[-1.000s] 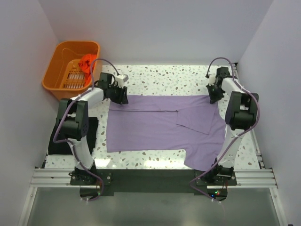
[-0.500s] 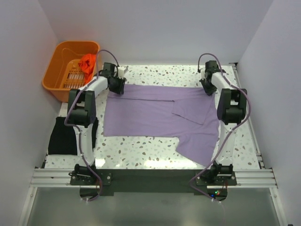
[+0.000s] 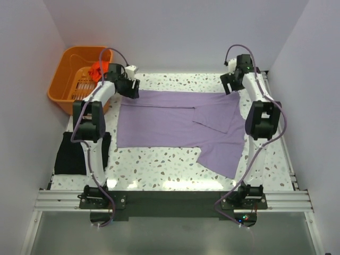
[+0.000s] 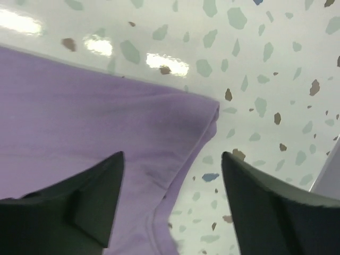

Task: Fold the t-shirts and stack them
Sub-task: Fold the tshirt

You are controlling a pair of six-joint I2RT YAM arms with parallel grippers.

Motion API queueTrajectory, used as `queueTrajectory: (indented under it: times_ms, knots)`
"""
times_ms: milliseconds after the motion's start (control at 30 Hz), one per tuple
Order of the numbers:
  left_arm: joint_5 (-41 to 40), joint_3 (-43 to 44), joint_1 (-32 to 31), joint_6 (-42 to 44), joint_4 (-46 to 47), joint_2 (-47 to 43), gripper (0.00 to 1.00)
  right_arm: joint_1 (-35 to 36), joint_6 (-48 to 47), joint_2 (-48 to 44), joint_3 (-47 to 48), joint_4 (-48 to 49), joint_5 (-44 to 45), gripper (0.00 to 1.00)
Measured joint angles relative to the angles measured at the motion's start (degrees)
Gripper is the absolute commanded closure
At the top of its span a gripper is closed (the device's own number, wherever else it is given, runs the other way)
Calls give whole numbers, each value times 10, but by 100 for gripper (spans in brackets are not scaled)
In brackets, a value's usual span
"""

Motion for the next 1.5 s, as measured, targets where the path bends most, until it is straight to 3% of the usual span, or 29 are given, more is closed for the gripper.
queueTrajectory:
  times_ms: [67,233,367,567,733,900,1333,1500]
  knots:
    - [30,-15,0,9,-2,-33,19,-1,-12,-41,-17,-15,-35,1]
    - [117,-103,0,60,-20,-192,16,-1,-95,-182,-82,-99,-120,2]
    - [172,-199,0,141,-61,-326,20,-1,-207,-299,-176,-200,-178,9]
    - [206,-383,1,278,-154,-457,27,1,-317,-426,-436,-291,-187,26]
    - [210,-488,1,350,-216,-506,30,35,-352,-519,-637,-286,-163,33]
    - [209,-533,1,385,-229,-537,31,90,-357,-594,-743,-250,-135,37]
    - [178,-550,2,376,-192,-524,31,178,-350,-598,-855,-90,-57,45]
    - [171,-550,17,347,-169,-509,32,207,-347,-584,-861,-63,-16,65]
